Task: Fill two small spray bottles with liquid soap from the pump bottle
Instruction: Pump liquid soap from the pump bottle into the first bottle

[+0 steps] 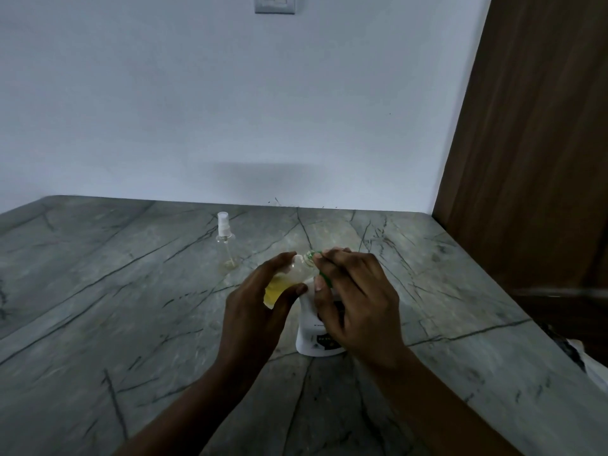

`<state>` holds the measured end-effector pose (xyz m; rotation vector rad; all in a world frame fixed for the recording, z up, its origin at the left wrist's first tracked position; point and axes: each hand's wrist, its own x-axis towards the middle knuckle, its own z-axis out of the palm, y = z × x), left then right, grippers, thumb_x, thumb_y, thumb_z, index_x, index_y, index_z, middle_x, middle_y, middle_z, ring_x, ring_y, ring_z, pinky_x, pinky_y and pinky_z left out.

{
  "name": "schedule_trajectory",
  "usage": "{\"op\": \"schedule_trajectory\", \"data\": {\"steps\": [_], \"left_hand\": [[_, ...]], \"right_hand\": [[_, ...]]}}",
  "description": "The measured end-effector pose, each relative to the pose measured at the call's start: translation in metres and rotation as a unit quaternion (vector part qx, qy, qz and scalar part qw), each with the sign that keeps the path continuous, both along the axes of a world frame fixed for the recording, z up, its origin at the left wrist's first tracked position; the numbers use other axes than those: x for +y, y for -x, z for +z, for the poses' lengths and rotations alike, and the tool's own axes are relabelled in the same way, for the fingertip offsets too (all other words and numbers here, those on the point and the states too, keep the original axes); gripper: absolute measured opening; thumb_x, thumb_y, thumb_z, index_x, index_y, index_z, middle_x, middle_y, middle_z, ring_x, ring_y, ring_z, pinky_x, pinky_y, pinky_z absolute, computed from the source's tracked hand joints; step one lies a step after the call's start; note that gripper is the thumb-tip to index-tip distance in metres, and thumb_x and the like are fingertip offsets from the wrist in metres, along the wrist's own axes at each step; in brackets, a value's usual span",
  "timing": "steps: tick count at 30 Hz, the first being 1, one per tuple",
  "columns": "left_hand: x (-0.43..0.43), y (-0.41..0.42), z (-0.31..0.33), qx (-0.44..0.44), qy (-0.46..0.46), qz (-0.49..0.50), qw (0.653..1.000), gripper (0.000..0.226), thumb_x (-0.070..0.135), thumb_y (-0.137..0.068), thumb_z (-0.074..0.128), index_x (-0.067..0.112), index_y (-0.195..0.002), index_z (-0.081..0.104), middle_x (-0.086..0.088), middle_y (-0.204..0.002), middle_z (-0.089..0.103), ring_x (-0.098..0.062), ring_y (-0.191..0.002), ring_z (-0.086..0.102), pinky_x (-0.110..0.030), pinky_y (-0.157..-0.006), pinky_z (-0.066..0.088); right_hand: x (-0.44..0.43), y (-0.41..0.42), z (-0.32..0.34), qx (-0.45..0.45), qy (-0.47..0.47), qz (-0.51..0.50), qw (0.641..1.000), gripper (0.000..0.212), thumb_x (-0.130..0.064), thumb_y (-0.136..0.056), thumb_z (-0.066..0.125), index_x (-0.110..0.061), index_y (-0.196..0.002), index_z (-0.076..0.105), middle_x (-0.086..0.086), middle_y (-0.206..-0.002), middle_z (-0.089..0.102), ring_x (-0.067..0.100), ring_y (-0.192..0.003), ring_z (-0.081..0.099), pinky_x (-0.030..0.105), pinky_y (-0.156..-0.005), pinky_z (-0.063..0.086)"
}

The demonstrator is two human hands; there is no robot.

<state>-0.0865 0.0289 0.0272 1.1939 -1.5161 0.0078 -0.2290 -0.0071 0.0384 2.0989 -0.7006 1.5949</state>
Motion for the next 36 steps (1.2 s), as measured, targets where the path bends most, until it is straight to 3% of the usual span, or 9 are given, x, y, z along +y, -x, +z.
{"op": "schedule_trajectory", "data": {"steps": [3, 8, 16, 23, 30, 36], "left_hand": [[0.000, 0.001, 0.003, 0.006, 0.005, 0.002, 1.000, 0.043, 0.038, -0.075, 0.062, 0.030, -0.117, 0.054, 0.019, -0.104, 0.059, 0.017, -0.093, 0.053, -0.001, -0.073, 0.040], [0.001, 0.002, 0.007, 0.006, 0.012, -0.003, 1.000, 0.043, 0.040, -0.075, 0.060, 0.031, -0.117, 0.053, 0.018, -0.104, 0.059, 0.019, -0.093, 0.052, -0.001, -0.073, 0.040], [0.000, 0.001, 0.007, 0.000, 0.014, 0.003, 1.000, 0.044, 0.040, -0.075, 0.059, 0.029, -0.117, 0.054, 0.016, -0.104, 0.058, 0.020, -0.093, 0.051, 0.001, -0.074, 0.039], [-0.001, 0.000, 0.004, 0.001, 0.007, 0.003, 1.000, 0.044, 0.045, -0.075, 0.058, 0.034, -0.116, 0.052, 0.027, -0.102, 0.054, 0.021, -0.092, 0.051, 0.001, -0.074, 0.039], [-0.002, 0.000, -0.003, -0.006, 0.002, 0.004, 1.000, 0.042, 0.035, -0.075, 0.064, 0.029, -0.116, 0.056, 0.017, -0.101, 0.061, 0.016, -0.093, 0.054, -0.001, -0.072, 0.040], [-0.002, 0.000, 0.000, -0.003, 0.007, 0.005, 1.000, 0.043, 0.040, -0.075, 0.061, 0.032, -0.117, 0.054, 0.024, -0.100, 0.057, 0.017, -0.093, 0.053, 0.000, -0.071, 0.040]], "right_hand": [[0.001, 0.001, 0.006, 0.000, 0.007, -0.006, 1.000, 0.034, -0.019, -0.096, 0.045, 0.004, -0.098, 0.070, 0.014, -0.097, 0.068, 0.022, -0.094, 0.057, 0.023, -0.086, 0.044], [0.000, 0.005, 0.014, 0.027, 0.021, -0.017, 0.999, 0.028, -0.017, -0.091, 0.052, 0.002, -0.096, 0.071, 0.013, -0.096, 0.068, 0.021, -0.091, 0.058, 0.021, -0.084, 0.044], [-0.005, 0.004, 0.013, 0.037, 0.036, -0.029, 0.998, 0.029, -0.016, -0.091, 0.051, 0.003, -0.098, 0.070, 0.015, -0.097, 0.067, 0.020, -0.094, 0.053, 0.020, -0.086, 0.042], [-0.005, 0.000, 0.007, 0.013, 0.027, -0.019, 0.999, 0.039, -0.021, -0.098, 0.041, 0.004, -0.095, 0.071, 0.015, -0.095, 0.068, 0.019, -0.093, 0.054, 0.018, -0.086, 0.040], [-0.003, 0.000, -0.001, 0.001, 0.019, -0.011, 1.000, 0.032, -0.017, -0.094, 0.047, 0.003, -0.098, 0.071, 0.014, -0.097, 0.068, 0.019, -0.095, 0.056, 0.016, -0.094, 0.038], [-0.006, 0.004, 0.005, 0.025, 0.014, -0.020, 0.999, 0.027, -0.015, -0.087, 0.053, 0.001, -0.098, 0.071, 0.013, -0.096, 0.068, 0.020, -0.093, 0.056, 0.020, -0.081, 0.044]]}}
